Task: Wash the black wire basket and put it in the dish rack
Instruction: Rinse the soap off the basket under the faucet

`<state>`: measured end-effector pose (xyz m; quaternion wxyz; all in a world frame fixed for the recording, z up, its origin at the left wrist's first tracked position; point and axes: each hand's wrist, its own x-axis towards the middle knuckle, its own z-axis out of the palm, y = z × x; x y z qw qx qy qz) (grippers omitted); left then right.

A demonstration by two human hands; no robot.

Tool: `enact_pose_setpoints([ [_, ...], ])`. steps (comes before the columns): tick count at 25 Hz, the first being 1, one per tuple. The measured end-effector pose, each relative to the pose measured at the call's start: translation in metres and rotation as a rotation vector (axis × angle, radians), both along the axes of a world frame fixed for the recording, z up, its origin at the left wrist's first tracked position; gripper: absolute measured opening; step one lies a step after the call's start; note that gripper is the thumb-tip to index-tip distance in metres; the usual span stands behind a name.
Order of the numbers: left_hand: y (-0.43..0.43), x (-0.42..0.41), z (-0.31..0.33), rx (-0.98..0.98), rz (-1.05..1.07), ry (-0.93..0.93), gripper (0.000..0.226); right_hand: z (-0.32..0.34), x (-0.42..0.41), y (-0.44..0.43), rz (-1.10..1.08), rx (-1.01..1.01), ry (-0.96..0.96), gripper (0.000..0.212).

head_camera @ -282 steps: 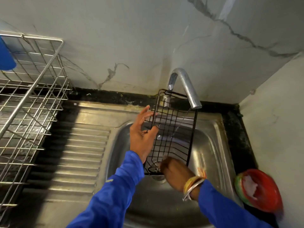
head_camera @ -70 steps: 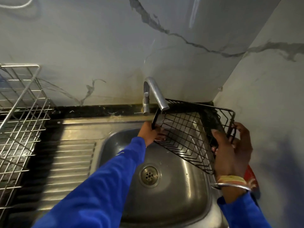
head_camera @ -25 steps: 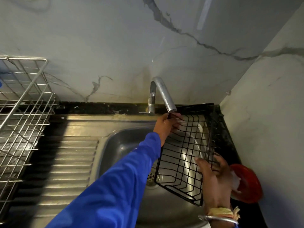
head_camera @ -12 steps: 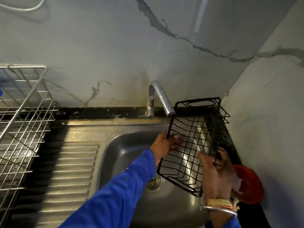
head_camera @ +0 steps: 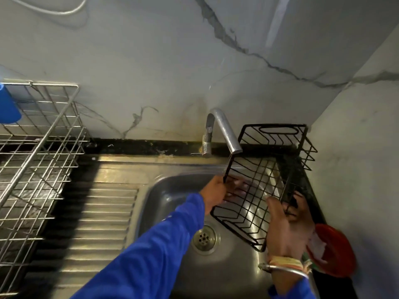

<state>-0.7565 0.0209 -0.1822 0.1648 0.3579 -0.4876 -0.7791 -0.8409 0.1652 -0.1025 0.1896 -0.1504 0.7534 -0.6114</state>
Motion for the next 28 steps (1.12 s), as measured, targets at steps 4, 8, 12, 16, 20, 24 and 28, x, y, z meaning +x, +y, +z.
enact_pose_setpoints([
  [4,-0.026,-0.011,0.031,0.091,-0.028,-0.033,0.03,0.0,0.007,0.011,0.066,-0.008,0.082,0.077],
  [8,-0.06,-0.018,0.061,0.149,0.133,0.017,0.046,-0.007,0.021,0.018,0.091,0.034,0.055,0.073],
  [12,-0.03,-0.013,0.047,0.106,0.038,-0.065,0.039,0.002,0.012,0.0,-0.002,-0.078,0.065,0.053],
  [16,0.021,0.012,-0.002,0.125,-0.033,-0.044,0.026,0.003,-0.001,-0.011,-0.101,-0.098,0.06,0.077],
  [20,0.016,0.029,0.015,0.0,-0.022,-0.097,0.023,-0.01,0.013,-0.009,-0.005,-0.017,0.124,0.092],
  [24,-0.032,0.028,0.042,0.058,0.069,-0.007,0.035,-0.022,0.021,-0.001,0.126,0.016,0.081,0.081],
  [28,-0.037,0.051,0.042,0.216,0.216,0.02,0.049,-0.033,0.012,0.003,0.354,0.071,-0.182,0.073],
])
